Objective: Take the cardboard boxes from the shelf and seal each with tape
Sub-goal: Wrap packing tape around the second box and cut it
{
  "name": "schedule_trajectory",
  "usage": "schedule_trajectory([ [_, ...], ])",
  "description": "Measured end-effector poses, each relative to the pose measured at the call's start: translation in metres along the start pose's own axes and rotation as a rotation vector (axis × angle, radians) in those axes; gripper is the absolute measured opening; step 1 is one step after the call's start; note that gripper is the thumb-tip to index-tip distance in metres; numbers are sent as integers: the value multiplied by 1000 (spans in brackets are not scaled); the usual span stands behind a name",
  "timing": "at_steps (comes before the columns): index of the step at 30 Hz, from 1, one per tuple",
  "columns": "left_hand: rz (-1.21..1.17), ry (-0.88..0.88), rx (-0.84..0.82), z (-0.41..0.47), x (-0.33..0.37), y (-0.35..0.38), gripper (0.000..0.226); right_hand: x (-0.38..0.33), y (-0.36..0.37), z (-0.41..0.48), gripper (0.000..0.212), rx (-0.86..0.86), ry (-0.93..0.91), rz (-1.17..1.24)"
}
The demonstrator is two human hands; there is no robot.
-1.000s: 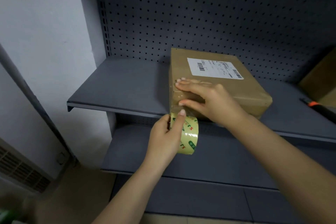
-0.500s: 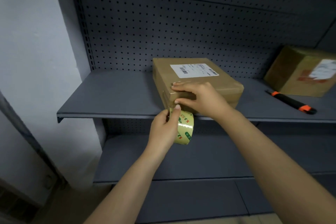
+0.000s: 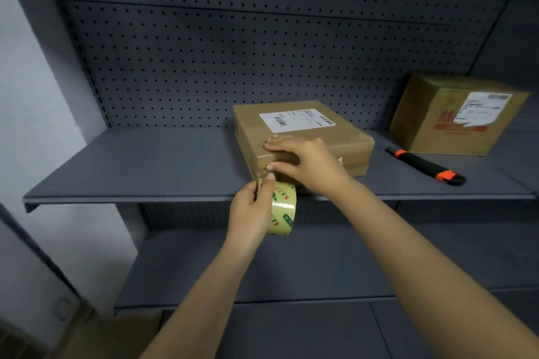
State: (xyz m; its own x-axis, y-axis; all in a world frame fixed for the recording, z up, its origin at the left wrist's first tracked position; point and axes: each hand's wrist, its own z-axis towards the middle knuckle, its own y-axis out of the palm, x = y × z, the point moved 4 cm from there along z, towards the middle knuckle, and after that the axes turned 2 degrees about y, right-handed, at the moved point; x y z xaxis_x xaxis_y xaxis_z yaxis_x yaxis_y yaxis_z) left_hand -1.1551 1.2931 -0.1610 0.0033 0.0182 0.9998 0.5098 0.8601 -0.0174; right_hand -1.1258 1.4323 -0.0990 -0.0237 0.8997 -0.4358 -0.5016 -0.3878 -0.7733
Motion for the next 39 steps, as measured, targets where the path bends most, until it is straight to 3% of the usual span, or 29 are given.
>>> schedule_trajectory([
  [9, -31, -26, 181, -13, 0, 49, 36, 72, -80, -46, 19, 185, -58, -86],
  [14, -23, -21, 258, -19, 2, 58, 33, 134, -122, -85, 15, 329, 72, -214],
  [22, 1, -30, 270, -22, 4, 62, 34, 236, -135, -117, 38, 112, 617, -450],
  [27, -12, -40, 283, -19, -2, 62, 34, 252, -131, -112, 33, 50, 704, -547],
  [30, -5, -37, 293, -17, -3, 61, 39, 236, -137, -109, 33, 191, 629, -561],
  [33, -9, -14, 304, -19, -4, 61, 48, 197, -144, -104, 40, 407, 387, -294],
  [35, -7, 0, 318, -21, -4, 60, 48, 160, -142, -94, 40, 398, 234, -163],
  [39, 16, 23, 370, -24, -4, 58, 39, 86, -117, -77, 39, 217, -9, -47],
])
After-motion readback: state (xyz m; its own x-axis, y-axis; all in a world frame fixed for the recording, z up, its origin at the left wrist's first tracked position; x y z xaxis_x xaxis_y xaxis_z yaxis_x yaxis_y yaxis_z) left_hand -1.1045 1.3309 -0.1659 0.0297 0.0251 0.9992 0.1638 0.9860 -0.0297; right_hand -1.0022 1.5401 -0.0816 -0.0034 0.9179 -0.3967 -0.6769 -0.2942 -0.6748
